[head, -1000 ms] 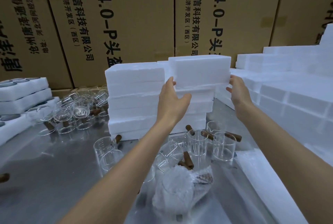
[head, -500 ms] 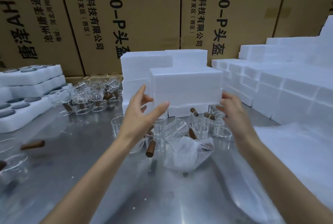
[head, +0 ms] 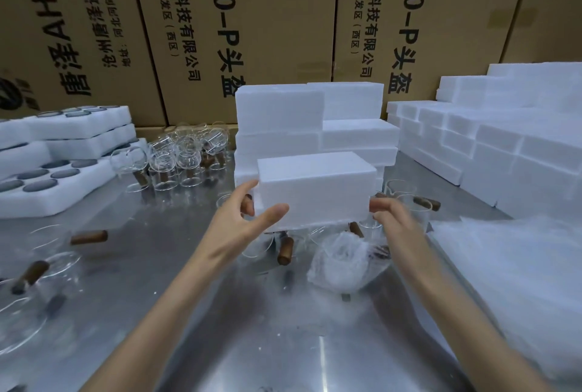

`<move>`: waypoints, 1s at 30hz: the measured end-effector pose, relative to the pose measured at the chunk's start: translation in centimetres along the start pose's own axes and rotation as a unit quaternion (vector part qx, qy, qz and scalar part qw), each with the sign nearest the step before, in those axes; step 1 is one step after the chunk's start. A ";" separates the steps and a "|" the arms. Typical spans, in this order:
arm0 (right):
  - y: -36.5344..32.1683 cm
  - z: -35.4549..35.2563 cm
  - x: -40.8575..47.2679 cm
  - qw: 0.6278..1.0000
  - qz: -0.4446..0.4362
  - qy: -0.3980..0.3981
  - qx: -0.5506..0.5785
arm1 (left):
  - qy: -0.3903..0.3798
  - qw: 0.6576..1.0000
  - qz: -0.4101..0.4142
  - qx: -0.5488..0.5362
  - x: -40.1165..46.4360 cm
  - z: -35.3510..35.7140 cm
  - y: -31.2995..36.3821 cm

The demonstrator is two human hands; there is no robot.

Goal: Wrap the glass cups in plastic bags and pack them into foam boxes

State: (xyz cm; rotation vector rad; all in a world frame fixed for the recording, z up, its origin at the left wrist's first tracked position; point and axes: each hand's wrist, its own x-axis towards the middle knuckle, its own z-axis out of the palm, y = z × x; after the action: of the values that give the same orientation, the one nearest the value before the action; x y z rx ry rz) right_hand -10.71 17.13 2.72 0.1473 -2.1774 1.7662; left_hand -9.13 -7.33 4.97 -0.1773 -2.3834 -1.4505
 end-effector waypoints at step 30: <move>0.5 -2.2 1.0 0.989 0.047 -0.041 -0.138 | -0.038 0.973 0.041 -0.223 2.6 0.4 -0.1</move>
State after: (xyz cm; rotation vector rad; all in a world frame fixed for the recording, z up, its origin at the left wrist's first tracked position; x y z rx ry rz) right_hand -11.33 19.51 2.93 0.0526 -2.4978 1.5078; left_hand -11.67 -7.17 5.67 -0.4417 -2.0405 -1.9491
